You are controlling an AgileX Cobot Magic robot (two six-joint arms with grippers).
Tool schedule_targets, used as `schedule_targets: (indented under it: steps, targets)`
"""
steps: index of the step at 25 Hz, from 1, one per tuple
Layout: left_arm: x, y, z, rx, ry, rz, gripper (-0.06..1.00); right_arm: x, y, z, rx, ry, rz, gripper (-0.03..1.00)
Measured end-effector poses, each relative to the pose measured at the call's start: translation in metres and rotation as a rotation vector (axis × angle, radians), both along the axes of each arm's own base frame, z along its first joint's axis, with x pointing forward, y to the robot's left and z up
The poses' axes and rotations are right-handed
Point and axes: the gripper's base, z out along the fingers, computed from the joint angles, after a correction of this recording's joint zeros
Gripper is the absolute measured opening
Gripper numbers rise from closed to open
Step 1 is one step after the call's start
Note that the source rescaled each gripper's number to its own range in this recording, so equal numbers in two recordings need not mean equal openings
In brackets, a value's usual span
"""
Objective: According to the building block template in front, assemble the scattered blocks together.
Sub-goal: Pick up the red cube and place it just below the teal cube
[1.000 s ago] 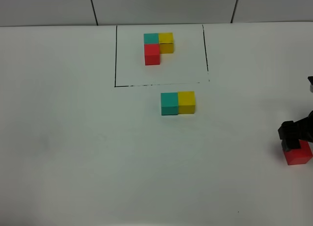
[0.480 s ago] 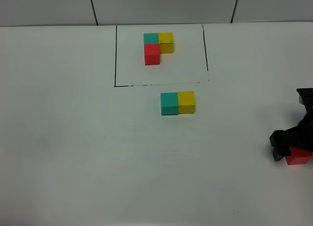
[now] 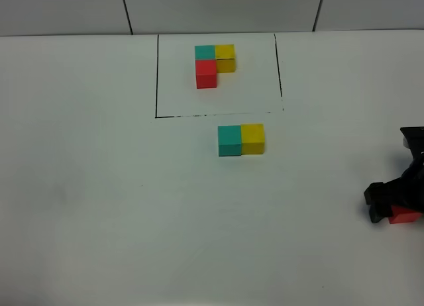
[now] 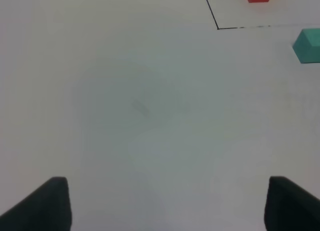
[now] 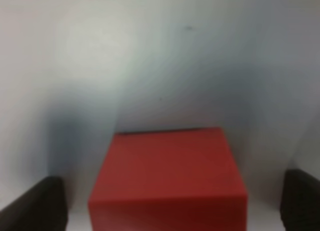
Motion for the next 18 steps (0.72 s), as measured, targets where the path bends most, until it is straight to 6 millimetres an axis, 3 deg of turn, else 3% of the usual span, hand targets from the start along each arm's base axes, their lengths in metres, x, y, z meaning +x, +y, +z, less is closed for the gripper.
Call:
schedule_targets:
  steps: [2, 4, 6, 7, 12, 15, 18]
  targets:
    - [0.0, 0.0, 0.0, 0.0, 0.0, 0.0, 0.71, 0.0, 0.0, 0.0, -0.003, -0.002, 0.005, 0.65]
    - [0.0, 0.0, 0.0, 0.0, 0.0, 0.0, 0.71, 0.0, -0.001, 0.0, -0.011, 0.0, 0.014, 0.49]
    - [0.0, 0.0, 0.0, 0.0, 0.0, 0.0, 0.71, 0.0, -0.001, 0.0, -0.014, -0.005, 0.017, 0.23]
    - [0.0, 0.0, 0.0, 0.0, 0.0, 0.0, 0.71, 0.001, -0.001, 0.001, -0.014, -0.009, 0.017, 0.03]
    - [0.0, 0.0, 0.0, 0.0, 0.0, 0.0, 0.71, -0.002, 0.016, 0.012, 0.003, -0.034, 0.001, 0.01]
    - [0.0, 0.0, 0.0, 0.0, 0.0, 0.0, 0.71, -0.003, 0.041, 0.035, 0.023, -0.071, -0.027, 0.01]
    - [0.0, 0.0, 0.0, 0.0, 0.0, 0.0, 0.71, -0.001, 0.08, 0.054, 0.05, -0.085, -0.06, 0.01]
